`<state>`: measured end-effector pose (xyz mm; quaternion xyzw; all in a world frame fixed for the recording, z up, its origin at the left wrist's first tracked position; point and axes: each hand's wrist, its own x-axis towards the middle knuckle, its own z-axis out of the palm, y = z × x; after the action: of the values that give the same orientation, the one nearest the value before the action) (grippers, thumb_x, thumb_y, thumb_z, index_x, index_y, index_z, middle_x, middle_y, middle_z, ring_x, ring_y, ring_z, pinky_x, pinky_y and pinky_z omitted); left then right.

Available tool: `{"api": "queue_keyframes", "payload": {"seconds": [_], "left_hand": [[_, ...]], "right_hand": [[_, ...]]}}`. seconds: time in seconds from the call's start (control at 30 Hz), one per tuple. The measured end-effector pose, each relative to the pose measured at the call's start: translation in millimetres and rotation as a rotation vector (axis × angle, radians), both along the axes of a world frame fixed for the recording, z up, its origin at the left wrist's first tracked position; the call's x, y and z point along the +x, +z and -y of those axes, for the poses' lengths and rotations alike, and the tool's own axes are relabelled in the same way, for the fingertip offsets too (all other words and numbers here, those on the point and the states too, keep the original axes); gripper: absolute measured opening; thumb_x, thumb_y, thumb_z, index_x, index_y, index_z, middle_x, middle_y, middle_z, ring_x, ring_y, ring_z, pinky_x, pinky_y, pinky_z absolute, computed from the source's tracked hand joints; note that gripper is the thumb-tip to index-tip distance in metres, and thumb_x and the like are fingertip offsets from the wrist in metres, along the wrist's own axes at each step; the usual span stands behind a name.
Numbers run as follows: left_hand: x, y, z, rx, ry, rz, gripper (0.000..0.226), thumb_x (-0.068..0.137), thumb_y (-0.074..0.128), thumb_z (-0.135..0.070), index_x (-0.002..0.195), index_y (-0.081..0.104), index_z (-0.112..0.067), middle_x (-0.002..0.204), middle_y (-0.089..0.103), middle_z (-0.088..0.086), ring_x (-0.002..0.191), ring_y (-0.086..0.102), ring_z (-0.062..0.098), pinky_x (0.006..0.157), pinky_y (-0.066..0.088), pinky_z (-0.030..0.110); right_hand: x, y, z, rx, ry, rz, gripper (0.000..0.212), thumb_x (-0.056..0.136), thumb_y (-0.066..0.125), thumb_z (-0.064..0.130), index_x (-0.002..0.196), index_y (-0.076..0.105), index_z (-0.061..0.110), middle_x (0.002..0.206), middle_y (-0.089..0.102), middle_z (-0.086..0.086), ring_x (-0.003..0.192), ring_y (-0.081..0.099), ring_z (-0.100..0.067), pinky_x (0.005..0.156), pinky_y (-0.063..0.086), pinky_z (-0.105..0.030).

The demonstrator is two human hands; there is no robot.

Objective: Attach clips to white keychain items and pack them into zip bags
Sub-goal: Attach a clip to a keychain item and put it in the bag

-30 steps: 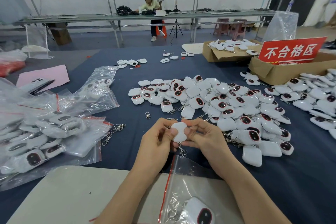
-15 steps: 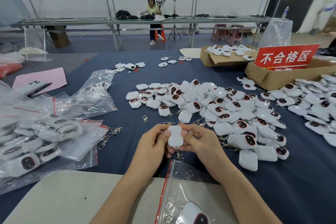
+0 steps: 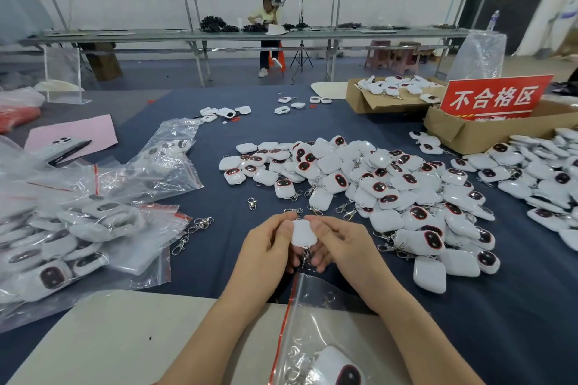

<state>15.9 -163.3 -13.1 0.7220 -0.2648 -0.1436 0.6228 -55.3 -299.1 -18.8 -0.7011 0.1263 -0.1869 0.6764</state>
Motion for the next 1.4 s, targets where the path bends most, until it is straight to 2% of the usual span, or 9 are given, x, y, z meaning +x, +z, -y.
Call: {"api": "queue_keyframes", "payload": {"seconds": [0.2, 0.33, 0.53, 0.7, 0.87, 0.97, 1.13, 1.27, 1.4], "left_hand": [[1.1, -1.4, 0.9, -0.001, -0.005, 0.011, 0.026, 0.108, 0.044, -0.017, 0.122, 0.066, -0.016, 0.068, 0.065, 0.002, 0.057, 0.059, 0.007, 0.056, 0.051, 0.020], [1.8, -0.4, 0.5, -0.087, -0.047, -0.031, 0.023, 0.105, 0.052, -0.022, 0.125, 0.064, -0.021, 0.071, 0.068, 0.001, 0.062, 0.060, 0.007, 0.059, 0.051, 0.020], [-1.7, -0.6, 0.2, -0.159, -0.152, 0.021, 0.028, 0.098, 0.065, -0.013, 0.116, 0.067, -0.034, 0.086, 0.069, 0.014, 0.070, 0.062, 0.008, 0.074, 0.052, 0.020], [-1.9, -1.2, -0.8, -0.173, -0.170, 0.031, 0.031, 0.097, 0.066, -0.013, 0.111, 0.068, -0.041, 0.087, 0.070, 0.012, 0.073, 0.063, 0.009, 0.076, 0.053, 0.021], [-1.0, -3.8, -0.5, -0.146, -0.141, 0.039, 0.029, 0.098, 0.066, -0.019, 0.122, 0.062, -0.036, 0.085, 0.070, 0.007, 0.075, 0.066, 0.010, 0.075, 0.052, 0.018], [2.3, -6.8, 1.0, -0.071, -0.037, 0.059, 0.027, 0.100, 0.061, -0.025, 0.122, 0.063, -0.040, 0.082, 0.068, -0.006, 0.074, 0.060, 0.003, 0.070, 0.050, 0.015], [6.7, -10.4, 4.0, 0.009, 0.026, 0.066, 0.033, 0.105, 0.050, -0.024, 0.133, 0.057, -0.038, 0.084, 0.067, 0.002, 0.068, 0.060, 0.010, 0.071, 0.056, 0.039], [8.1, -10.7, 3.3, -0.047, 0.026, 0.040, 0.024, 0.103, 0.055, -0.019, 0.121, 0.063, -0.033, 0.083, 0.069, -0.005, 0.070, 0.066, 0.007, 0.061, 0.054, 0.020], [9.5, -12.2, 1.5, -0.075, 0.049, 0.016, 0.023, 0.103, 0.056, -0.014, 0.105, 0.066, -0.035, 0.071, 0.063, -0.006, 0.066, 0.064, 0.009, 0.065, 0.055, 0.021]], "right_hand": [[-1.6, -0.1, 0.8, -0.004, 0.000, 0.002, 0.020, 0.103, 0.055, 0.017, 0.102, 0.073, 0.027, 0.060, 0.066, -0.002, 0.053, 0.062, -0.014, 0.049, 0.052, -0.023], [-1.5, -0.6, 0.8, 0.001, 0.000, 0.021, 0.021, 0.103, 0.054, 0.014, 0.108, 0.073, 0.021, 0.064, 0.069, -0.001, 0.055, 0.062, -0.013, 0.051, 0.052, -0.023], [-1.1, -2.0, 0.5, -0.086, -0.003, 0.010, 0.025, 0.104, 0.051, 0.013, 0.102, 0.074, 0.021, 0.065, 0.070, -0.005, 0.055, 0.061, -0.015, 0.052, 0.053, -0.024], [-1.0, -1.8, 0.4, -0.094, 0.001, 0.012, 0.027, 0.105, 0.050, 0.012, 0.100, 0.074, 0.023, 0.063, 0.070, -0.006, 0.053, 0.061, -0.013, 0.051, 0.053, -0.023], [-0.3, -2.7, 0.8, -0.087, -0.018, 0.002, 0.024, 0.104, 0.051, 0.012, 0.103, 0.073, 0.021, 0.064, 0.070, -0.002, 0.055, 0.063, -0.013, 0.053, 0.054, -0.024], [0.1, -3.0, 2.0, -0.009, -0.031, 0.021, 0.022, 0.103, 0.053, 0.012, 0.105, 0.073, 0.021, 0.069, 0.072, -0.001, 0.060, 0.066, -0.014, 0.057, 0.056, -0.024], [0.1, -3.6, 4.2, 0.094, -0.009, 0.039, 0.018, 0.098, 0.062, 0.011, 0.108, 0.071, 0.023, 0.079, 0.076, -0.005, 0.071, 0.072, -0.014, 0.067, 0.059, -0.024], [-0.9, -2.5, 5.0, 0.116, -0.019, 0.038, 0.021, 0.096, 0.066, 0.012, 0.101, 0.076, 0.030, 0.080, 0.076, -0.008, 0.075, 0.072, -0.017, 0.070, 0.060, -0.027], [-0.8, -2.0, 4.5, 0.131, -0.021, 0.022, 0.016, 0.093, 0.069, 0.010, 0.099, 0.077, 0.023, 0.078, 0.076, -0.008, 0.073, 0.071, -0.016, 0.070, 0.061, -0.027]]}}
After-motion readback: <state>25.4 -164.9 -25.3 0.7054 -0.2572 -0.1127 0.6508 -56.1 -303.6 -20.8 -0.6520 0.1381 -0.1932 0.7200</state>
